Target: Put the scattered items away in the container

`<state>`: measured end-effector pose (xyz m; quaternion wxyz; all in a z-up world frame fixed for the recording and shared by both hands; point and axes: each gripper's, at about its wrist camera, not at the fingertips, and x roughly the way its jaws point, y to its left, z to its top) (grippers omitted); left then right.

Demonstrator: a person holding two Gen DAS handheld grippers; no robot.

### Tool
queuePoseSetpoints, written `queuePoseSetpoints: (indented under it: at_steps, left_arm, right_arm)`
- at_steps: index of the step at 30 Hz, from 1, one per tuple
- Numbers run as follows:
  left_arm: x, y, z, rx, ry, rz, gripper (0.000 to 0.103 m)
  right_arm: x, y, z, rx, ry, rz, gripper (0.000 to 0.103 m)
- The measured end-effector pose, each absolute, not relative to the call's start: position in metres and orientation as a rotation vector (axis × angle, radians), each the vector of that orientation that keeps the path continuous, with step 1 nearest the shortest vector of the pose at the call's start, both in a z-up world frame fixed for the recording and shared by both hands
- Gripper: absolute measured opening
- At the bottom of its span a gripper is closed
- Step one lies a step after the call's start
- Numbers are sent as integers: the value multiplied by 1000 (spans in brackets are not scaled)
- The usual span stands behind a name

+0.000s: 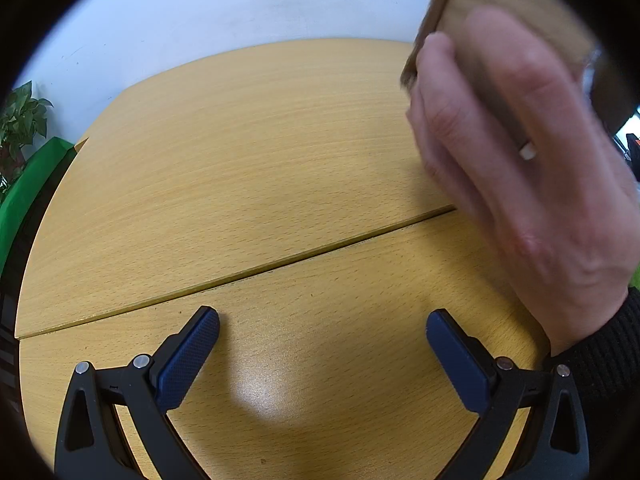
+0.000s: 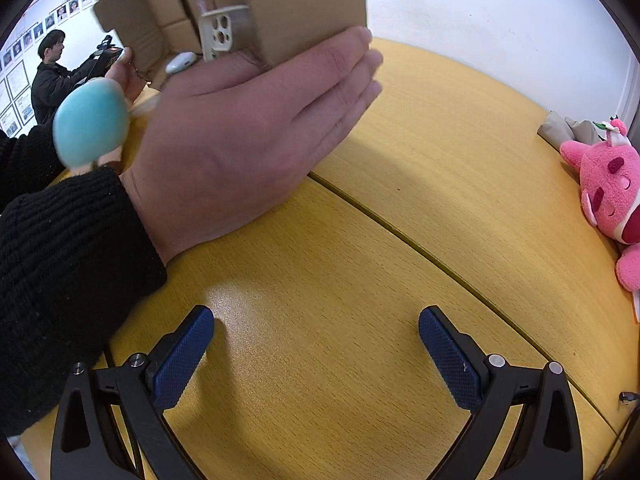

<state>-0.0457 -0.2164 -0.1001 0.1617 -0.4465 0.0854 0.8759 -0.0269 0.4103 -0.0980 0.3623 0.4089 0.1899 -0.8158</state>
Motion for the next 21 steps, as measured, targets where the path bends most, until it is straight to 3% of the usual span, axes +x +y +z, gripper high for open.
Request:
queuePoseSetpoints:
  at_steps: [21]
  left_arm:
    - [-43,-214,-101,-1273,243,2499,103]
  right_arm:
    - [-26,409,-99,1052,490,-2101,103]
